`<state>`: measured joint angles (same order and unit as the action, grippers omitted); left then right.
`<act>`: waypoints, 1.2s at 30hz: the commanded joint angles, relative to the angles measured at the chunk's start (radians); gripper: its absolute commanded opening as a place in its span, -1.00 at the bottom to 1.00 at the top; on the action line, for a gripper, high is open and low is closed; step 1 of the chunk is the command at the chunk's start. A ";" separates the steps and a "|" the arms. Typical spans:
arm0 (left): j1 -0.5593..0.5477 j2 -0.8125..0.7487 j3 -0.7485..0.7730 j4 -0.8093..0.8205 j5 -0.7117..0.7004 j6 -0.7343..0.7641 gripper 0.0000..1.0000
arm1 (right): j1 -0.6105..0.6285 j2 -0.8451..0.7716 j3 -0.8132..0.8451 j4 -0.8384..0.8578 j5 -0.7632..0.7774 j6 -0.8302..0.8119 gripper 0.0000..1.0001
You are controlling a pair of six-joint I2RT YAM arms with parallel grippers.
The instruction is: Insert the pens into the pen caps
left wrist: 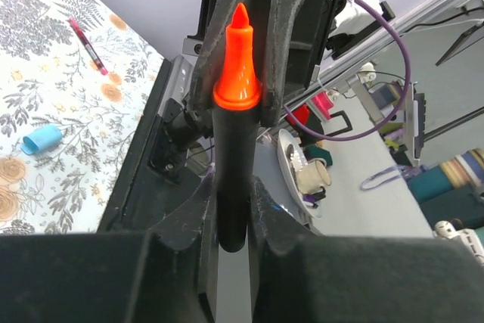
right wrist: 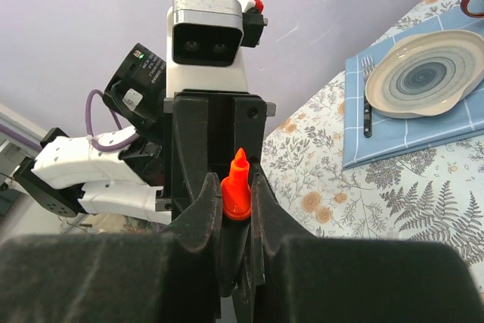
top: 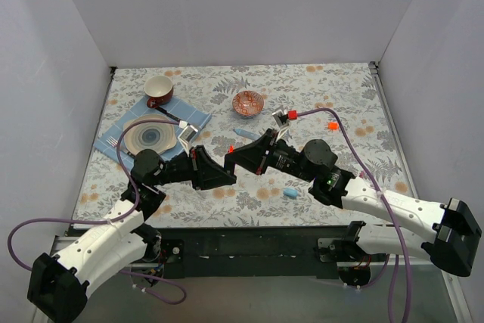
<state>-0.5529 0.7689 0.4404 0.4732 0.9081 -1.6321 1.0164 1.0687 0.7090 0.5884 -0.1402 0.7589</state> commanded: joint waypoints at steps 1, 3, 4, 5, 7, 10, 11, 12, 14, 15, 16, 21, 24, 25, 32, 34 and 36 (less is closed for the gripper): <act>-0.004 -0.008 0.014 -0.019 -0.024 0.024 -1.00 | 0.002 -0.009 0.038 0.039 0.025 -0.020 -0.97; -0.002 -0.017 0.024 -0.069 -0.044 0.064 -1.00 | 0.004 -0.019 0.046 -0.010 0.039 -0.024 -0.78; -0.002 -0.020 0.035 -0.102 -0.072 0.084 -1.00 | 0.004 -0.036 0.052 -0.045 0.071 -0.023 -0.62; -0.002 -0.022 0.049 -0.146 -0.099 0.118 -1.00 | 0.002 -0.045 0.058 -0.126 0.089 -0.023 -0.25; -0.004 -0.028 0.110 -0.331 -0.199 0.225 -1.00 | 0.002 -0.087 0.056 -0.208 0.144 -0.023 0.00; -0.002 -0.049 0.170 -0.551 -0.314 0.338 -1.00 | 0.001 -0.159 0.030 -0.379 0.258 -0.007 0.22; -0.002 -0.063 0.181 -0.595 -0.384 0.360 -1.00 | 0.002 -0.177 0.020 -0.416 0.280 -0.012 0.27; -0.004 -0.072 0.188 -0.663 -0.421 0.385 -1.00 | 0.001 -0.196 0.006 -0.483 0.300 -0.019 0.28; -0.004 -0.091 0.202 -0.709 -0.515 0.412 -1.00 | -0.002 -0.251 -0.008 -0.544 0.367 -0.023 0.26; -0.002 -0.106 0.205 -0.744 -0.543 0.420 -1.00 | -0.002 -0.269 -0.012 -0.606 0.390 -0.010 0.26; -0.002 -0.114 0.216 -0.764 -0.572 0.426 -1.00 | -0.001 -0.300 -0.023 -0.640 0.434 -0.004 0.25; -0.004 -0.167 0.222 -0.835 -0.692 0.454 -1.00 | -0.006 -0.326 -0.045 -0.814 0.544 0.083 0.23; -0.002 -0.190 0.213 -0.834 -0.696 0.448 -1.00 | -0.009 -0.282 -0.022 -0.967 0.612 0.159 0.24; -0.002 -0.201 0.212 -0.834 -0.701 0.448 -1.00 | -0.009 -0.250 -0.010 -1.065 0.663 0.198 0.25; -0.002 -0.238 0.210 -0.840 -0.733 0.445 -1.00 | -0.041 -0.053 0.124 -1.450 0.731 0.515 0.18; -0.004 -0.241 0.207 -0.840 -0.730 0.442 -1.00 | -0.064 0.022 0.147 -1.541 0.683 0.630 0.16; -0.002 -0.241 0.208 -0.840 -0.721 0.443 -1.00 | -0.119 0.094 0.181 -1.610 0.598 0.704 0.16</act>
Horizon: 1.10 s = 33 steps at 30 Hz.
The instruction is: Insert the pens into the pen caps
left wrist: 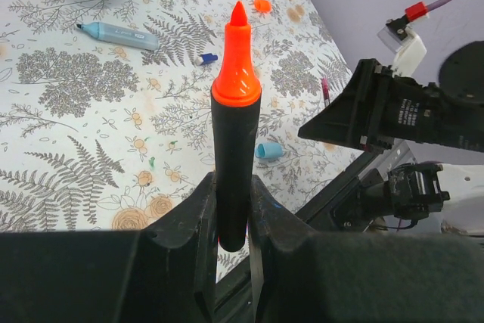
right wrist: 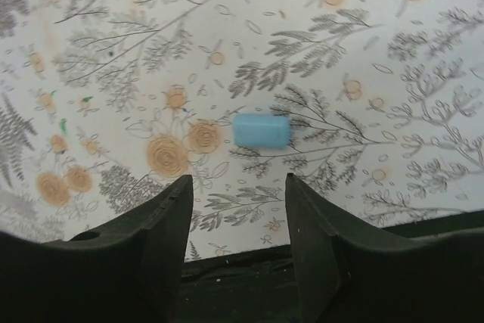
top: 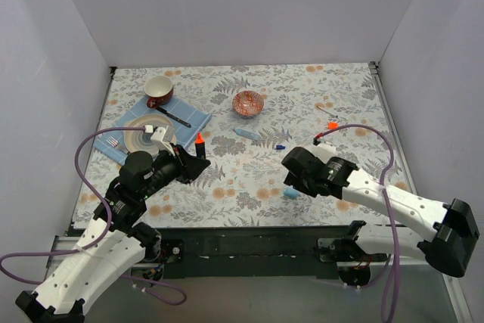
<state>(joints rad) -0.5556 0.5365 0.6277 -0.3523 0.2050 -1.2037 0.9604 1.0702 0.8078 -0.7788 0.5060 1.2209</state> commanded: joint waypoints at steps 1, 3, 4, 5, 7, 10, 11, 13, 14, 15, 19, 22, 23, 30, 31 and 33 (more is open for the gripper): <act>-0.001 -0.009 0.020 -0.014 -0.016 0.016 -1.00 | -0.084 0.114 0.091 -0.255 -0.075 0.256 0.17; 0.000 -0.012 0.021 -0.013 -0.015 0.021 -1.00 | -0.152 0.170 0.099 -0.266 -0.151 0.287 0.16; 0.000 -0.010 0.023 -0.014 -0.013 0.021 -1.00 | -0.175 0.186 0.097 -0.254 -0.179 0.290 0.15; 0.000 -0.010 0.023 -0.014 -0.010 0.023 -1.00 | -0.214 0.197 0.090 -0.241 -0.207 0.298 0.13; 0.000 -0.012 0.021 -0.013 -0.003 0.023 -1.00 | -0.242 0.214 0.052 -0.157 -0.273 0.328 0.12; -0.001 -0.013 0.020 -0.008 0.010 0.026 -1.00 | -0.265 0.218 0.005 -0.036 -0.336 0.373 0.15; -0.001 -0.012 0.021 -0.008 0.013 0.027 -1.00 | -0.265 0.221 0.005 -0.021 -0.346 0.385 0.18; 0.000 -0.010 0.021 -0.008 0.023 0.029 -1.00 | -0.265 0.249 0.023 -0.046 -0.354 0.423 0.21; -0.001 -0.009 0.021 -0.008 0.024 0.029 -1.00 | -0.265 0.263 0.039 -0.066 -0.351 0.436 0.22; 0.000 -0.009 0.020 -0.008 0.030 0.029 -1.00 | -0.267 0.287 0.048 -0.089 -0.350 0.448 0.22; 0.000 -0.013 0.020 -0.004 0.039 0.032 -1.00 | -0.270 0.289 0.038 -0.071 -0.348 0.486 0.25; -0.001 -0.017 0.020 -0.004 0.056 0.030 -1.00 | -0.275 0.261 0.005 -0.040 -0.328 0.532 0.25; 0.000 -0.021 0.020 -0.002 0.059 0.030 -1.00 | -0.276 0.258 0.002 -0.037 -0.317 0.546 0.25; 0.000 -0.021 0.015 0.012 0.102 0.033 -1.00 | -0.287 0.275 -0.004 -0.048 -0.320 0.572 0.23; 0.000 -0.018 0.012 0.016 0.105 0.033 -1.00 | -0.287 0.274 -0.007 -0.048 -0.323 0.575 0.22; 0.000 -0.021 0.010 0.016 0.112 0.032 -1.00 | -0.288 0.272 -0.018 -0.037 -0.330 0.578 0.21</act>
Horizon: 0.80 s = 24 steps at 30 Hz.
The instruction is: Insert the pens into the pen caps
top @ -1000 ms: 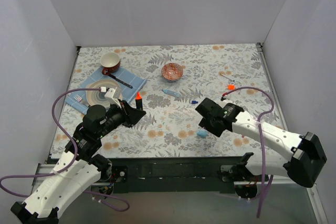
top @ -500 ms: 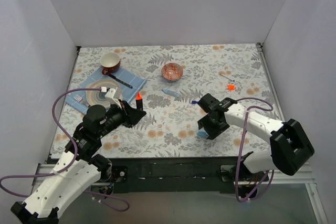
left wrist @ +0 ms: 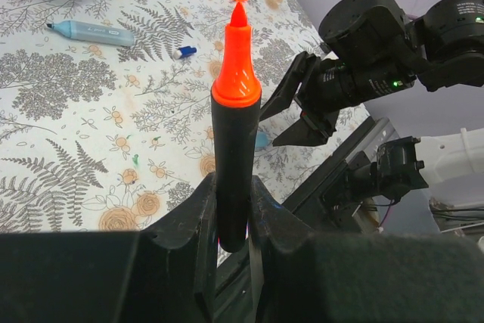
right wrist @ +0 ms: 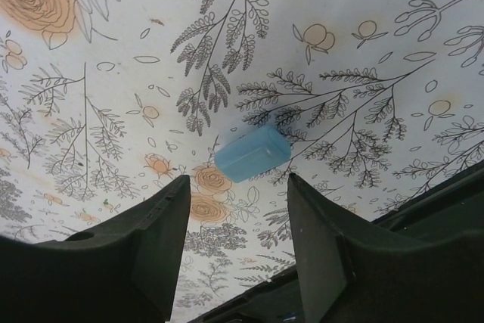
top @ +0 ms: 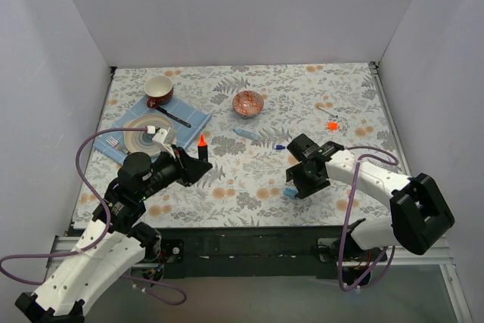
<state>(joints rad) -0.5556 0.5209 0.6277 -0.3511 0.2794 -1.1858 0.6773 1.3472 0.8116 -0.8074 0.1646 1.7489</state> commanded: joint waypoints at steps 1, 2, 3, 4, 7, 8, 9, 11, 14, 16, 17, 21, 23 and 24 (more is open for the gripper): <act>0.000 -0.004 0.010 0.015 0.038 0.014 -1.00 | -0.007 -0.008 -0.029 0.005 0.012 0.049 0.21; -0.001 -0.004 0.010 0.017 0.037 0.014 -1.00 | -0.007 -0.013 -0.031 0.014 0.013 0.044 0.21; -0.001 -0.004 0.010 0.017 0.037 0.014 -1.00 | -0.010 -0.016 -0.032 0.028 0.022 0.014 0.20; 0.000 -0.004 0.009 0.017 0.035 0.014 -1.00 | -0.013 -0.022 -0.023 0.039 0.032 0.000 0.19; 0.000 -0.002 0.010 0.018 0.032 0.014 -1.00 | -0.019 -0.039 0.004 0.039 0.105 -0.069 0.19; 0.000 -0.001 0.009 0.018 0.033 0.014 -1.00 | -0.024 -0.045 0.030 -0.002 0.125 -0.077 0.20; 0.000 0.001 0.009 0.018 0.032 0.014 -1.00 | -0.030 -0.048 0.044 -0.021 0.168 -0.083 0.21; -0.001 0.004 0.010 0.018 0.032 0.014 -1.00 | -0.071 -0.052 0.079 -0.070 0.216 -0.127 0.23; -0.001 0.002 0.010 0.018 0.034 0.014 -1.00 | -0.172 -0.045 0.130 -0.023 0.340 -0.318 0.24; 0.000 0.001 0.009 0.018 0.032 0.014 -1.00 | -0.264 -0.023 0.167 0.014 0.404 -0.447 0.26; -0.001 -0.001 0.009 0.018 0.032 0.015 -1.00 | -0.294 0.001 0.187 0.030 0.414 -0.544 0.27; 0.000 0.002 0.009 0.018 0.035 0.012 -1.00 | -0.421 0.087 0.302 0.090 0.438 -0.668 0.25; -0.001 0.005 0.009 0.020 0.037 0.014 -1.00 | -0.447 0.133 0.311 0.212 0.452 -0.832 0.25; 0.000 0.010 0.010 0.020 0.037 0.014 -1.00 | -0.456 0.148 0.313 0.264 0.440 -0.994 0.25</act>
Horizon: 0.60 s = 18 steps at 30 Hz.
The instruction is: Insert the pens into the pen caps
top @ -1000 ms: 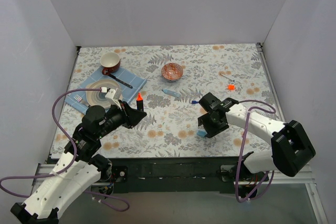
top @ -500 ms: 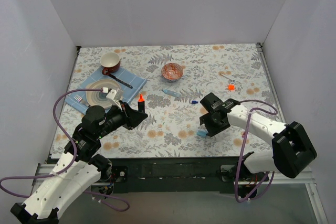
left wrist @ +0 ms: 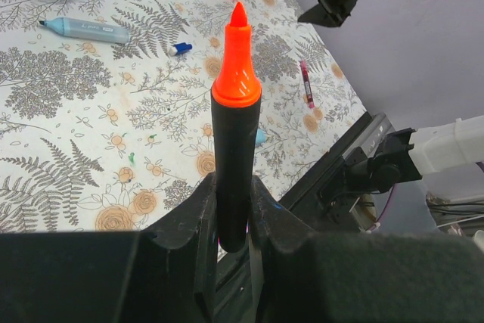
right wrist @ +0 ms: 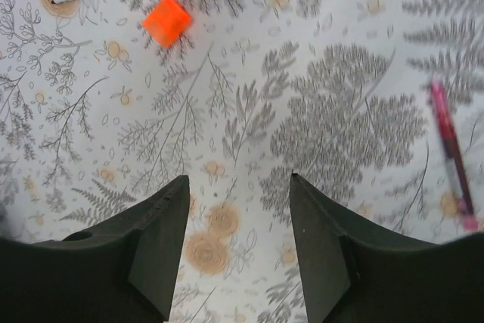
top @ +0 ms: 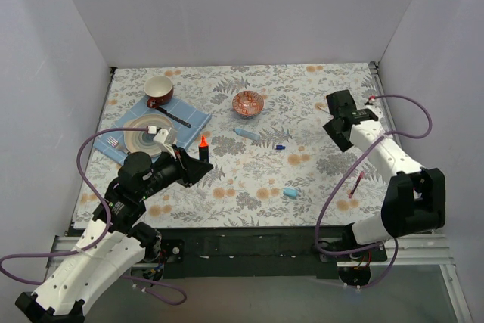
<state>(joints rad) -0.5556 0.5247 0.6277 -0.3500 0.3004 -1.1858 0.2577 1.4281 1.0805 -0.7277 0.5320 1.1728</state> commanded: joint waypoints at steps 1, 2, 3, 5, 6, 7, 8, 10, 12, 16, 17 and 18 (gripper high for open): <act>-0.001 0.008 0.010 0.019 0.017 0.014 -1.00 | -0.049 0.084 0.044 0.280 0.065 -0.471 0.25; 0.000 0.009 0.009 0.019 0.017 0.014 -1.00 | -0.057 0.107 0.038 0.324 0.050 -0.520 0.26; 0.000 0.008 0.010 0.019 0.016 0.014 -1.00 | -0.064 0.121 0.032 0.367 0.018 -0.595 0.26; -0.001 0.011 0.009 0.020 0.016 0.014 -1.00 | -0.093 0.164 0.041 0.424 -0.026 -0.639 0.25; -0.001 0.012 0.009 0.020 0.014 0.014 -1.00 | -0.110 0.181 0.051 0.430 -0.047 -0.650 0.25; -0.001 0.014 0.009 0.020 0.014 0.014 -1.00 | -0.118 0.199 0.067 0.430 -0.059 -0.671 0.25; 0.000 0.017 0.009 0.020 0.013 0.014 -1.00 | -0.129 0.241 0.103 0.439 -0.075 -0.686 0.25; -0.001 0.020 0.010 0.022 0.009 0.015 -1.00 | -0.152 0.284 0.140 0.448 -0.144 -0.767 0.24; 0.000 0.024 0.012 0.022 0.009 0.015 -1.00 | -0.167 0.354 0.209 0.433 -0.205 -0.833 0.24; 0.000 0.037 0.010 0.023 0.008 0.015 -1.00 | -0.178 0.430 0.269 0.425 -0.283 -0.952 0.22; 0.000 0.041 0.010 0.023 0.009 0.015 -1.00 | -0.179 0.448 0.272 0.429 -0.297 -0.972 0.22; 0.000 0.046 0.010 0.023 0.008 0.015 -1.00 | -0.189 0.456 0.283 0.422 -0.302 -0.976 0.22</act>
<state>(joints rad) -0.5556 0.5602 0.6277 -0.3363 0.3031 -1.1854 0.0799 1.8530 1.3098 -0.3244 0.3157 0.3363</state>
